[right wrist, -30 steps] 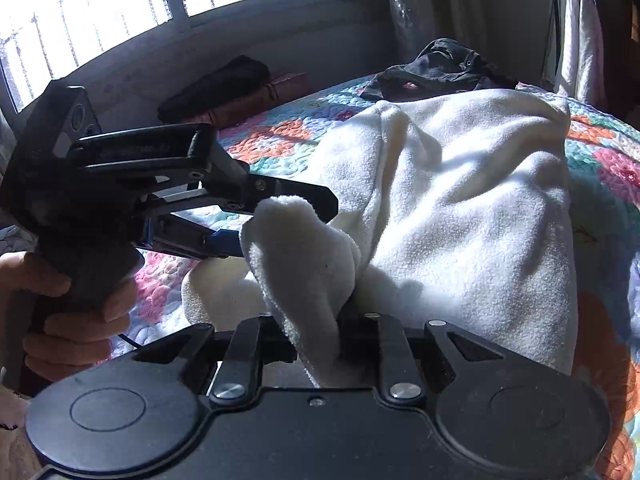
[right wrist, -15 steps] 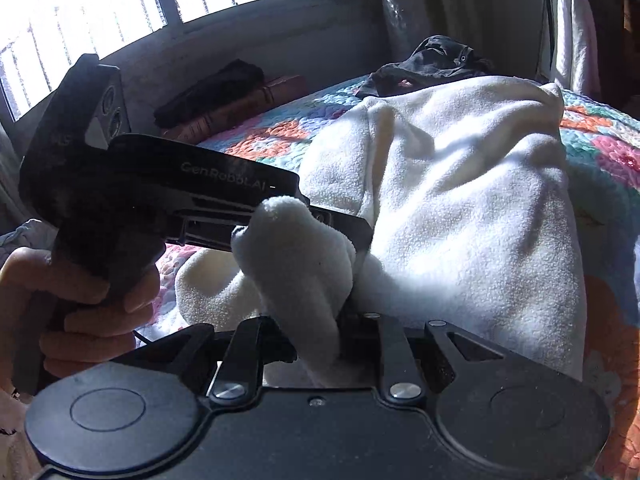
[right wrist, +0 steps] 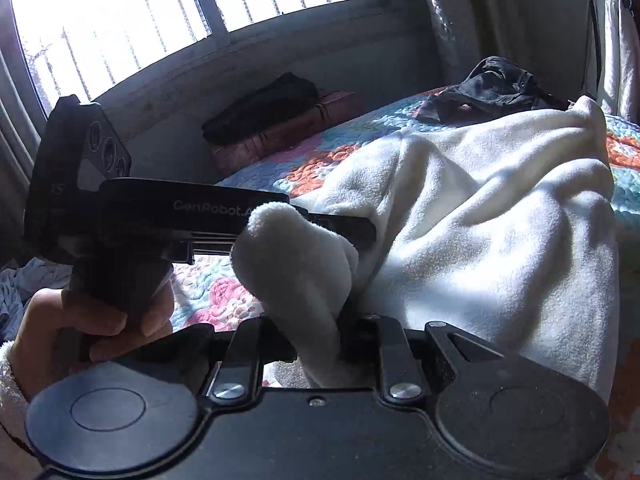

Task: Fold clothes

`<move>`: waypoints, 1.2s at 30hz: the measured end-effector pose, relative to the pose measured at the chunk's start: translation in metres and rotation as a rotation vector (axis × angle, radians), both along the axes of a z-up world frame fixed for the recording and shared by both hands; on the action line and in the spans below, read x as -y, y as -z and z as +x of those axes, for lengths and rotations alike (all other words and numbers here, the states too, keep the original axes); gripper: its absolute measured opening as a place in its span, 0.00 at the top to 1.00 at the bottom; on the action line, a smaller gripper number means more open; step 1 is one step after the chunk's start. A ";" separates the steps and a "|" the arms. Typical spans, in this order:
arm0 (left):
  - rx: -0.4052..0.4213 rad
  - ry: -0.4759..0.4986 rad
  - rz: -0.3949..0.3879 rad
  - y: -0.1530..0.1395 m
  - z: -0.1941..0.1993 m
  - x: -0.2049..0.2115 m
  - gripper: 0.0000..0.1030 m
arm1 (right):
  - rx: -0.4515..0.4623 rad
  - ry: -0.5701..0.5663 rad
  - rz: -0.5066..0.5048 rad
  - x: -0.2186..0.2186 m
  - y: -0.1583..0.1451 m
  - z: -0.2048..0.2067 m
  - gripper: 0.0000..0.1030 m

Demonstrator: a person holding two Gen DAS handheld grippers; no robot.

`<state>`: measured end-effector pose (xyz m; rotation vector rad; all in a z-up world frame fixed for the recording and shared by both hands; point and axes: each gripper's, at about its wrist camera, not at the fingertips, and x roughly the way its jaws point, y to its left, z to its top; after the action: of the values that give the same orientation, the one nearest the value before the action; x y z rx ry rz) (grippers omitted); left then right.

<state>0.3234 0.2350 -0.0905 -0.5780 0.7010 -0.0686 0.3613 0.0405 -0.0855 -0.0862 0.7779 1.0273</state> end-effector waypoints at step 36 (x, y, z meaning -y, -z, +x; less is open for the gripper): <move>0.073 0.086 0.113 -0.044 -0.012 0.049 0.35 | 0.043 0.281 -0.166 0.075 0.008 0.001 0.63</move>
<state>0.3116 0.1860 -0.0462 -0.4346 0.6538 -0.1289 0.3623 -0.0345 -0.0931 -0.1367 0.8096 0.6925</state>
